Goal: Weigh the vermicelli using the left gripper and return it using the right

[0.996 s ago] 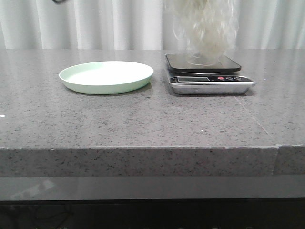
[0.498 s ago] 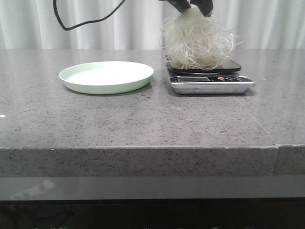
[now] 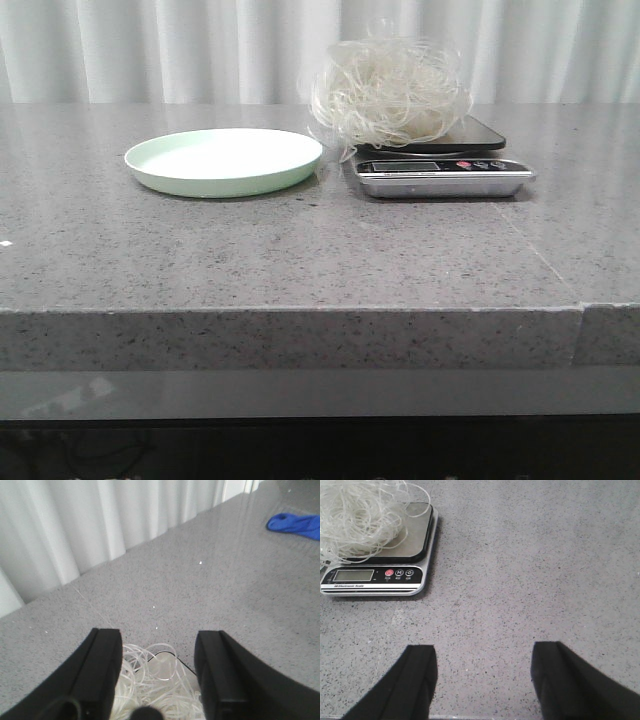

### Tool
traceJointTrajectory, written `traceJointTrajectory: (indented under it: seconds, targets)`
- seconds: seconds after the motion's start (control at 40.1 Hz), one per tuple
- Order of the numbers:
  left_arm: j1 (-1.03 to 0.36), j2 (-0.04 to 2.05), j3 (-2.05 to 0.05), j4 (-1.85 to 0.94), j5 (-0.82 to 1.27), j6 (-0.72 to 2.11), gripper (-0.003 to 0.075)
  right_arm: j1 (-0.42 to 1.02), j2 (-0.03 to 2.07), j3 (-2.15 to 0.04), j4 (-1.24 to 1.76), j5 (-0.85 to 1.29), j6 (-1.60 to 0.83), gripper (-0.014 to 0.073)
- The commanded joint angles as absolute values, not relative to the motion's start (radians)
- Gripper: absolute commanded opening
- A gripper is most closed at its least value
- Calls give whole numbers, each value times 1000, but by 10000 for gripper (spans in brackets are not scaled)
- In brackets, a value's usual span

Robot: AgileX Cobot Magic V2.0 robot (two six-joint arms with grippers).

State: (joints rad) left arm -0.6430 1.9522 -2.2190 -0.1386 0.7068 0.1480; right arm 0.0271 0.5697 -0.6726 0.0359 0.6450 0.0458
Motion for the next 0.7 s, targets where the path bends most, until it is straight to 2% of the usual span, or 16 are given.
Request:
traceJointTrajectory:
  seconds: [0.0,0.299,0.448,0.672]
  targets:
    - [-643,1831,-2255,-148,716,145,430,24,579,-699,32,585,36,530]
    - [-643,1651,-2255,-76,961,141,430,24,579,-699,32,585,36,530]
    - [-643,1578,-2252,6,1051,30,430,24,579,-699,32,585,36,530]
    - [-643,1453,-2110,25,1076,0,430,24,579,-699,32,585,36,530]
